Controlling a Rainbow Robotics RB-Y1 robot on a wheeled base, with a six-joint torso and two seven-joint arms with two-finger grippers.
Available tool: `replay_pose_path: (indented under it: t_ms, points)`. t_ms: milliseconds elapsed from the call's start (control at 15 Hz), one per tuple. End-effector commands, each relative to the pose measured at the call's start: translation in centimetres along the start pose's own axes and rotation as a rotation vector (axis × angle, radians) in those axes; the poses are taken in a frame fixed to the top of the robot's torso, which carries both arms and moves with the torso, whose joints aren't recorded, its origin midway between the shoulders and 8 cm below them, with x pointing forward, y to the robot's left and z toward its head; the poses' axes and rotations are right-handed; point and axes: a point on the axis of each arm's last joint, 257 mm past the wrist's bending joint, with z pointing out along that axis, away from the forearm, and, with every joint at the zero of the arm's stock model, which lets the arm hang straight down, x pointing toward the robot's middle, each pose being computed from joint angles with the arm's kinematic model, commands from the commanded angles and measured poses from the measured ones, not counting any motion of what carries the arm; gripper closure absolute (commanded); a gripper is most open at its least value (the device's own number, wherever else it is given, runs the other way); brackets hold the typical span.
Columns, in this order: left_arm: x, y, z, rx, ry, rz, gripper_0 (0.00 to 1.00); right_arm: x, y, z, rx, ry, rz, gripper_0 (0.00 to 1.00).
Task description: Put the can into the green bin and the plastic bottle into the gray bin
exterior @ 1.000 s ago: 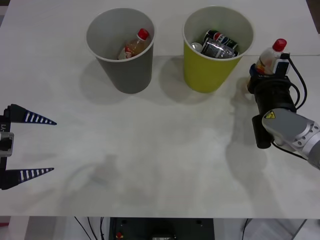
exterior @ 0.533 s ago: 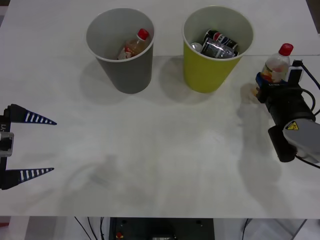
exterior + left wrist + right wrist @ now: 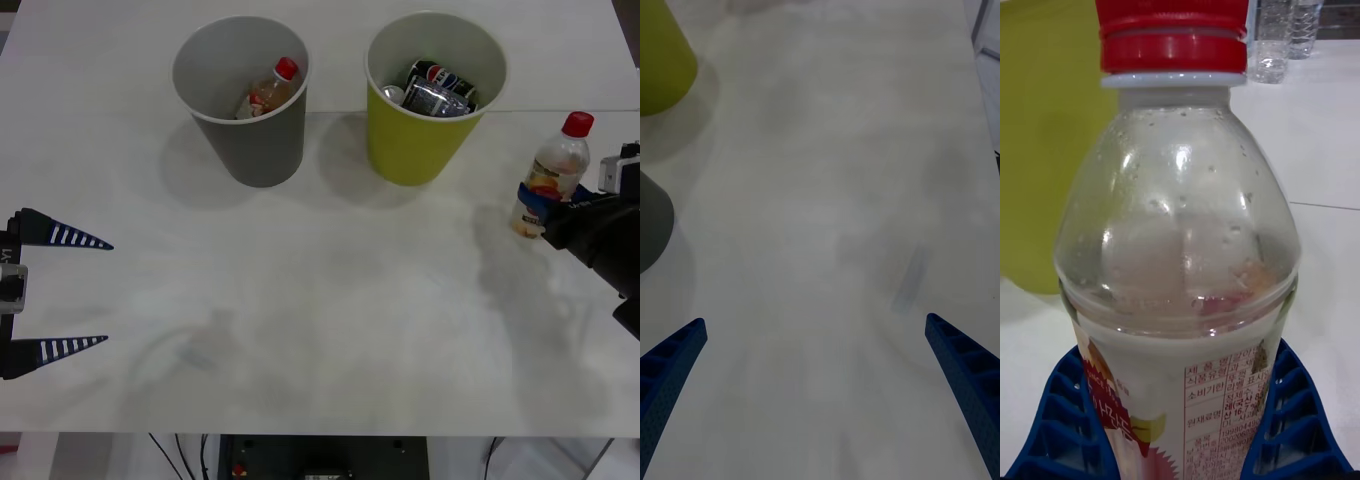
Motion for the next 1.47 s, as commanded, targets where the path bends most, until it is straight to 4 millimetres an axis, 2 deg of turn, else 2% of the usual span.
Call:
replay_pose_path:
  t_ms: [67,600,800,1000,1133,1467]
  points:
    - [0.0,0.0,0.0,0.000,0.000,0.000,0.00,-0.7,1.5,-3.1,-0.096,0.039,-0.017,1.00]
    - [0.0,0.0,0.0,0.000,0.000,0.000,0.00,-4.0,5.3,-10.3,-0.317,0.196,-0.039,1.00]
    - [0.0,0.0,0.0,0.000,0.000,0.000,0.00,-5.7,7.6,-12.4,-0.342,0.303,0.009,1.00]
    - [0.0,0.0,0.0,0.000,0.000,0.000,0.00,-7.5,11.0,-13.1,-0.377,0.356,0.061,1.00]
    - [0.0,0.0,0.0,0.000,0.000,0.000,0.00,-8.9,12.8,-13.3,-0.431,0.368,0.032,1.00]
    - [0.0,0.0,0.0,0.000,0.000,0.000,0.00,-14.0,17.0,-12.1,-0.558,0.359,-0.153,1.00]
